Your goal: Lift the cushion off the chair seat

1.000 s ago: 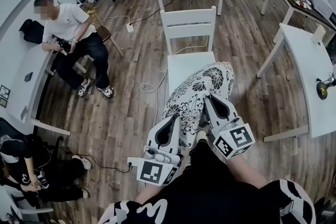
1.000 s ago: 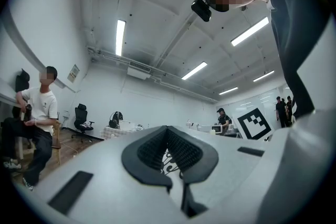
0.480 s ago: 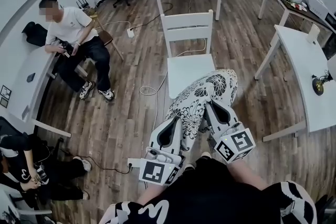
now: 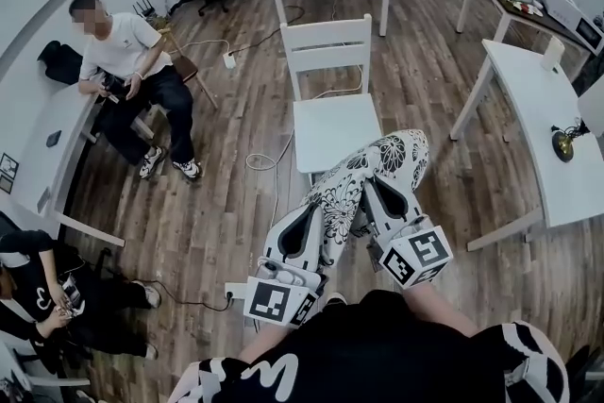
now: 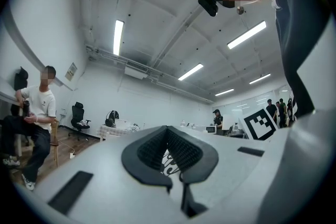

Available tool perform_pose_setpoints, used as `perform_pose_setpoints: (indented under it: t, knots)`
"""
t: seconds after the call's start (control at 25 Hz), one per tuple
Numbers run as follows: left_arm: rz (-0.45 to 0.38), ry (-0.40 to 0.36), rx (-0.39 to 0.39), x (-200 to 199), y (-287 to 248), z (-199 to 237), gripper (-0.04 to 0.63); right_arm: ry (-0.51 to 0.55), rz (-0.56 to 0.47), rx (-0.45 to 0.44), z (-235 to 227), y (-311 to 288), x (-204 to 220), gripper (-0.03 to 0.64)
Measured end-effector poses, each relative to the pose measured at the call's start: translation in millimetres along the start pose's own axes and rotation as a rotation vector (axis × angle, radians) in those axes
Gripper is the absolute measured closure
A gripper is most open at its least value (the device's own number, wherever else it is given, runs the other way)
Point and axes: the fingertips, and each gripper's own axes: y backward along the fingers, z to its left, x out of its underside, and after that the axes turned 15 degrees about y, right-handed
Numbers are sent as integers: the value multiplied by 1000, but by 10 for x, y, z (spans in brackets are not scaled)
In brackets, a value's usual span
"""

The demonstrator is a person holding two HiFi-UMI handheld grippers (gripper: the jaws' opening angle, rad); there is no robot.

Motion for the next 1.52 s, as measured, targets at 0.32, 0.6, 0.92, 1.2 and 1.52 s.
perform_pose_setpoints:
  t: [0.32,0.6,0.92,1.2,1.52]
  knots:
    - [19,-23,-14,100,152,-408,595,-4,-23,-26,14,381,-129,584]
    - [26,-16,-39,342,423,-909,595,-1,-19,-44,47,1009,-139,584]
    - [6,-17,-50,483,872,-1606,595,-4,-17,-67,184,1794,-261,584]
    - [-24,-1,-65,593,1246,-2168,595,19,-25,-87,315,2436,-424,584]
    - [-8,-14,-76,636,1454,-2331,595,12,-24,-89,434,2716,-444,584]
